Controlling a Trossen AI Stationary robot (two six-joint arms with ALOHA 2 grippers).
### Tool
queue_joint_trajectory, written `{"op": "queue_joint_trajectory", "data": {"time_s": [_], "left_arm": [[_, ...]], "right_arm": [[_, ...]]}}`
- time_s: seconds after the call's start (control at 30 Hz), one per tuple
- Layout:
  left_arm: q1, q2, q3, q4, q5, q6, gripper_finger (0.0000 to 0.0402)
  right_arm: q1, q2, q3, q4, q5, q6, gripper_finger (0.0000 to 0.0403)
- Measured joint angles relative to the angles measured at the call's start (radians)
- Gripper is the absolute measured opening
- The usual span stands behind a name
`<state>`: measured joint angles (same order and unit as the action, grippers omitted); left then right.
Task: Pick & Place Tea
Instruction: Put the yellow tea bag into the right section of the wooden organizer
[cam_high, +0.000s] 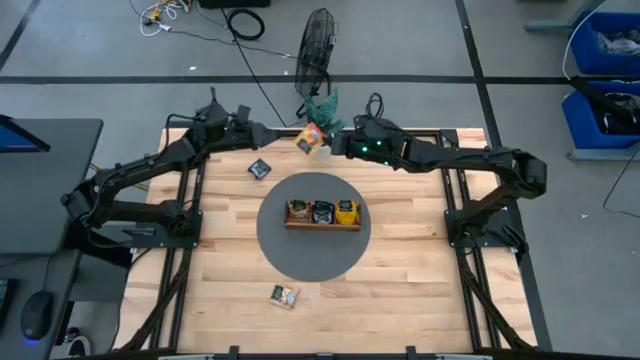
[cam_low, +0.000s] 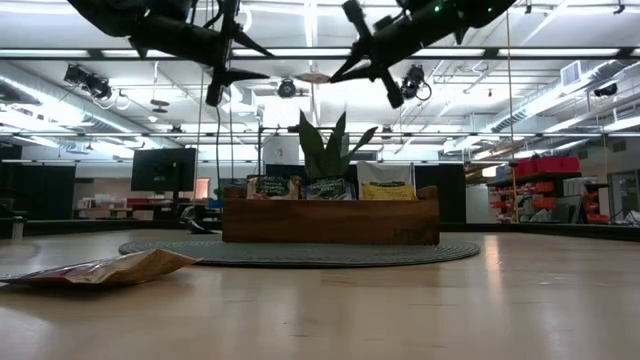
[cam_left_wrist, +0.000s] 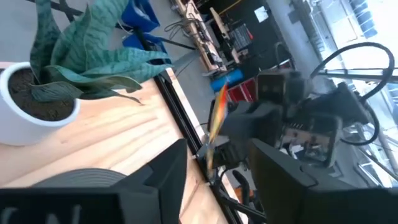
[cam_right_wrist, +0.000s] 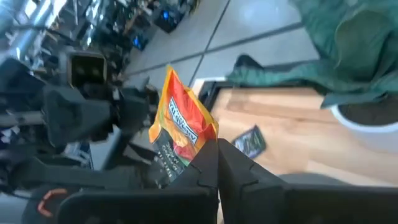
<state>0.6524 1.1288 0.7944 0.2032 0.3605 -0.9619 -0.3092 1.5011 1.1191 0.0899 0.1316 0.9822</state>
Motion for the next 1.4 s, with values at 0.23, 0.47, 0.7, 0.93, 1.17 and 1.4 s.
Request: {"op": "queue_joint_trajectory", "data": {"time_s": [0.23, 0.47, 0.7, 0.93, 1.17, 1.4], "left_arm": [[-0.032, 0.006, 0.000, 0.013, -0.021, 0.003, 0.0201], [-0.098, 0.033, 0.000, 0.022, -0.086, 0.007, 0.0193], [-0.128, 0.084, -0.001, 0.110, -0.090, -0.021, 0.0173], [-0.130, 0.117, -0.001, 0.165, -0.078, -0.022, 0.0110], [-0.126, 0.117, -0.001, 0.174, -0.075, 0.007, 0.0009], [-0.093, 0.117, -0.001, 0.186, 0.040, 0.022, 0.0003]], "right_arm": [[0.004, -0.019, 0.000, 0.005, 0.029, -0.006, 0.0000], [0.010, -0.018, 0.000, 0.050, 0.044, -0.004, 0.0000], [0.020, -0.018, 0.000, 0.041, 0.036, 0.005, 0.0000], [0.042, -0.018, 0.000, 0.042, 0.079, 0.004, 0.0000], [0.048, -0.017, 0.000, 0.047, 0.071, 0.004, 0.0000], [0.045, -0.017, 0.000, 0.037, -0.058, -0.049, 0.0012]]}}
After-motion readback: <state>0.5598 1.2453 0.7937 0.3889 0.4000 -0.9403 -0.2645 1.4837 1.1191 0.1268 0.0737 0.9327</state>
